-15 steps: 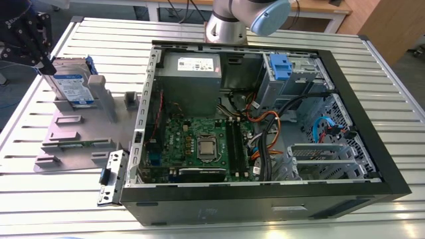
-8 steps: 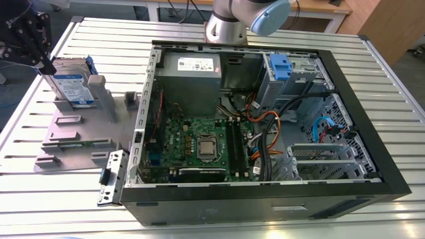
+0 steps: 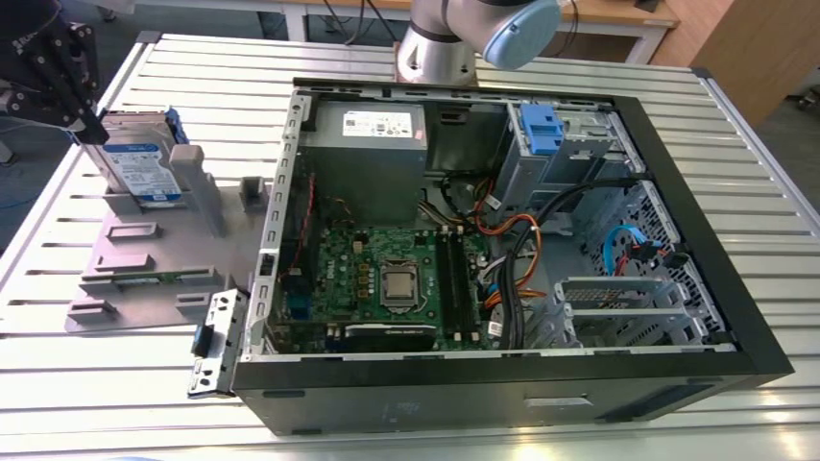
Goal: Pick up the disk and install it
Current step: 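Pick up the disk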
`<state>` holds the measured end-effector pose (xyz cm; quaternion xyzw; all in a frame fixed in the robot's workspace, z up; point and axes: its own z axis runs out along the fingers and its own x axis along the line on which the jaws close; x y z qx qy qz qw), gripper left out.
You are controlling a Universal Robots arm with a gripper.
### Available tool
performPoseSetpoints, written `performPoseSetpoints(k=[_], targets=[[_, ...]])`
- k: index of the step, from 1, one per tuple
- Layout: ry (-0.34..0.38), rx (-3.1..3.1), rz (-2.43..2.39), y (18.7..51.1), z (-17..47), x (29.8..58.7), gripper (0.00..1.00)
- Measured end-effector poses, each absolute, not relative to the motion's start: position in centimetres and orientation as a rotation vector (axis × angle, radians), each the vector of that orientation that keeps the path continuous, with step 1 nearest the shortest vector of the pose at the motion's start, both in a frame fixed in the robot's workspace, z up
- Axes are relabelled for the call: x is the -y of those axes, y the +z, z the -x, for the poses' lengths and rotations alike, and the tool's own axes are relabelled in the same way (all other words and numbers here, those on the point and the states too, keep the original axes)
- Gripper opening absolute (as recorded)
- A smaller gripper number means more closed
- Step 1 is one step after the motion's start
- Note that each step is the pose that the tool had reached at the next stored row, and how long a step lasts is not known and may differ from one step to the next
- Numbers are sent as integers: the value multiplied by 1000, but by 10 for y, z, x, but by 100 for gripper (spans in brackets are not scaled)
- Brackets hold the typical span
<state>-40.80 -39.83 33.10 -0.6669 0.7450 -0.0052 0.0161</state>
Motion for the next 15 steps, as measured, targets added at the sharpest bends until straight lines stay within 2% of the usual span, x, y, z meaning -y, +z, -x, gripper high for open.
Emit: performPoseSetpoints(k=[15], targets=[[-15, -2261, 2133, 331, 408, 398, 11]])
